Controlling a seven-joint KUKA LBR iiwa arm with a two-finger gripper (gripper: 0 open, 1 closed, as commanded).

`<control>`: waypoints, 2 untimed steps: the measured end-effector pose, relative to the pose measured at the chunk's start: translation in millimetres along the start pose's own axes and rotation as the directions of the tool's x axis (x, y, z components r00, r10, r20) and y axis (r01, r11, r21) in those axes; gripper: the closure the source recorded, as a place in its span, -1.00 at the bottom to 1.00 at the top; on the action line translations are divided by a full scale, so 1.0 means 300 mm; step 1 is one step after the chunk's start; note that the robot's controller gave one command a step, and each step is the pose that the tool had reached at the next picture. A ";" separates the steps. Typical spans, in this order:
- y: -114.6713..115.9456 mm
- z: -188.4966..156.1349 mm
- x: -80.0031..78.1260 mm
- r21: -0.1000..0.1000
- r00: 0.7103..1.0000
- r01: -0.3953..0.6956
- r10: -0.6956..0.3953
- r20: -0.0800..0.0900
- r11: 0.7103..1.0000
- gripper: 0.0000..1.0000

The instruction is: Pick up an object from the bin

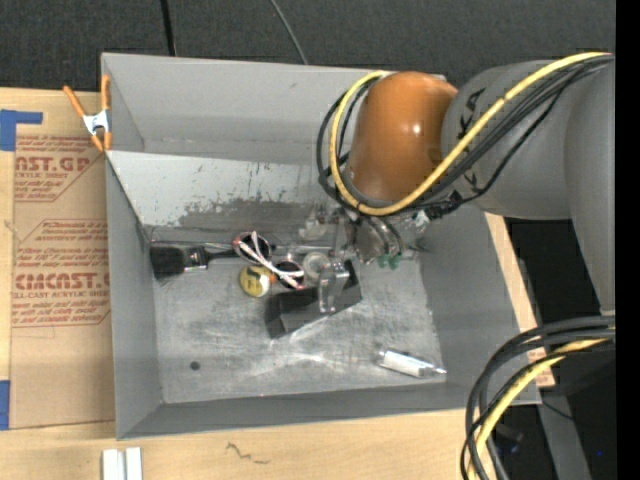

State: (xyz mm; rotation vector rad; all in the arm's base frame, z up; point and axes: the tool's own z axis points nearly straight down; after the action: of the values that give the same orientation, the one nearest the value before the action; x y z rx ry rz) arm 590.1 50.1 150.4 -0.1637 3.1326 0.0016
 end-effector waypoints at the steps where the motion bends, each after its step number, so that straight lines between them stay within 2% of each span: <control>1: -0.051 0.208 0.006 0.000 0.998 0.055 -0.055 0.006 0.998 -1.00; 2: -0.047 0.188 -0.011 -0.002 0.998 0.062 -0.062 0.017 0.998 1.00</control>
Offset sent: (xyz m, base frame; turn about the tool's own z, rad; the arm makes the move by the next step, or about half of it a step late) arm 0.0011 -0.0084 -0.0804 0.0347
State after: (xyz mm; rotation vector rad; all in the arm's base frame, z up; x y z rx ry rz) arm 595.0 36.3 94.1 -0.2592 3.1097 0.0068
